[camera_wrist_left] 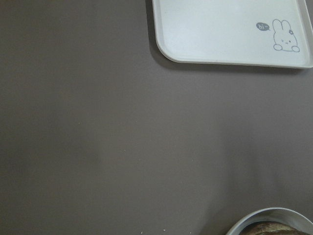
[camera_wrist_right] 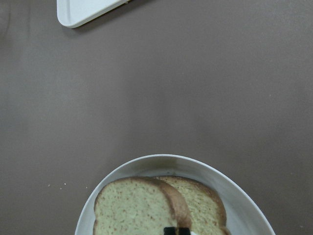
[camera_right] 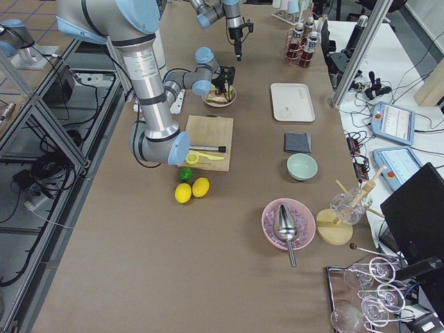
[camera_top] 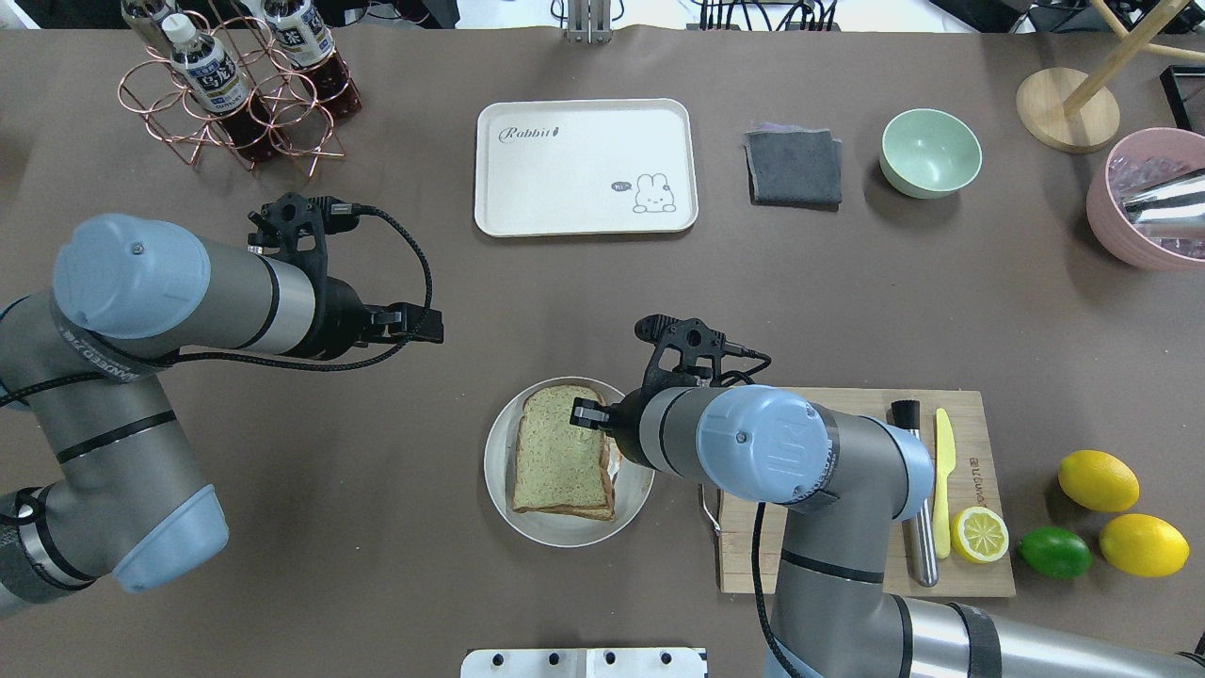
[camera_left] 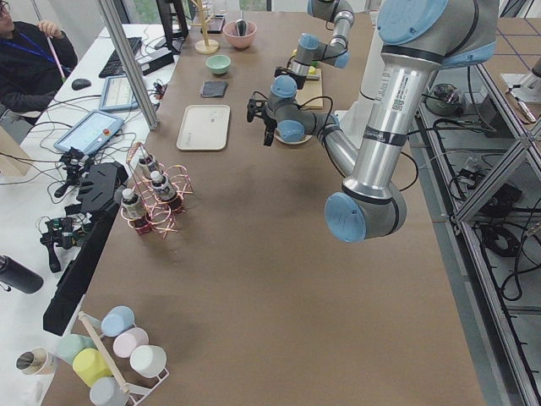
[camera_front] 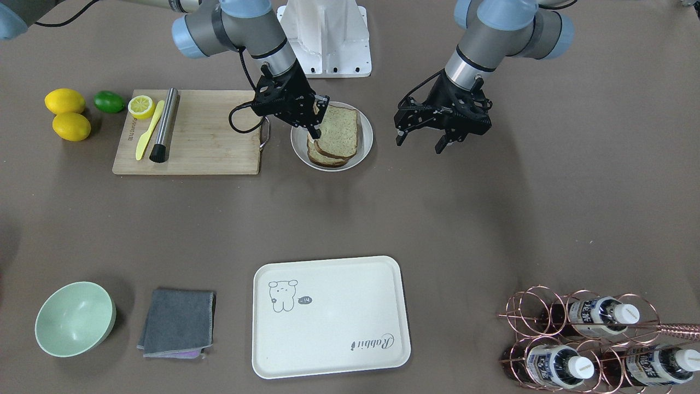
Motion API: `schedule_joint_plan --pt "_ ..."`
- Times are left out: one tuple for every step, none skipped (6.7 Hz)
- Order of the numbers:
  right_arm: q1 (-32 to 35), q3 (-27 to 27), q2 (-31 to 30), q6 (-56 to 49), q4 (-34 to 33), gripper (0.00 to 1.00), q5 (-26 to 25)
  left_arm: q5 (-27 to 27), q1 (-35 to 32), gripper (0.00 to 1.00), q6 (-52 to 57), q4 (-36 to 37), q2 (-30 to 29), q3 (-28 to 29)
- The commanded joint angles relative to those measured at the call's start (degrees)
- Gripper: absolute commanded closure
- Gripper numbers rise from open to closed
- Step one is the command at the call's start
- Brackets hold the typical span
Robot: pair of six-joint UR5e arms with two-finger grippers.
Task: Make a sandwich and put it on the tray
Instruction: 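Lower the bread slice onto the egg toast and open the right gripper, then withdraw the right arm away while the left gripper moves toward the plate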
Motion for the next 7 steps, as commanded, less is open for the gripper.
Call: schedule_joint_plan --pt "0.1 0.2 -0.6 -3.6 0.0 0.01 -0.1 0.0 0.1 0.03 0.0 0.0 -0.2 0.2" --pt "0.5 0.2 -1.2 -3.9 -0.1 0.00 0.3 0.0 0.1 0.03 0.1 0.0 -0.2 0.2" --pt "1.7 2.4 -1.5 -4.1 -0.9 0.00 1.6 0.0 0.3 0.02 0.1 0.0 -0.2 0.2" --pt "5.5 3.0 -3.0 -4.1 -1.0 0.00 6.1 0.0 0.4 0.02 0.0 0.0 -0.3 0.1" --pt "10.4 3.2 -4.7 -5.7 -1.6 0.00 11.1 0.0 0.9 0.02 -0.1 0.0 -0.3 0.1" --pt "13.6 3.1 -4.8 -12.7 -6.5 0.00 13.5 0.5 1.8 0.02 -0.1 -0.2 -0.3 0.2" --pt "18.2 3.5 -4.9 -18.8 -12.8 0.00 16.8 0.6 3.0 0.02 -0.1 -0.2 -1.0 0.3"
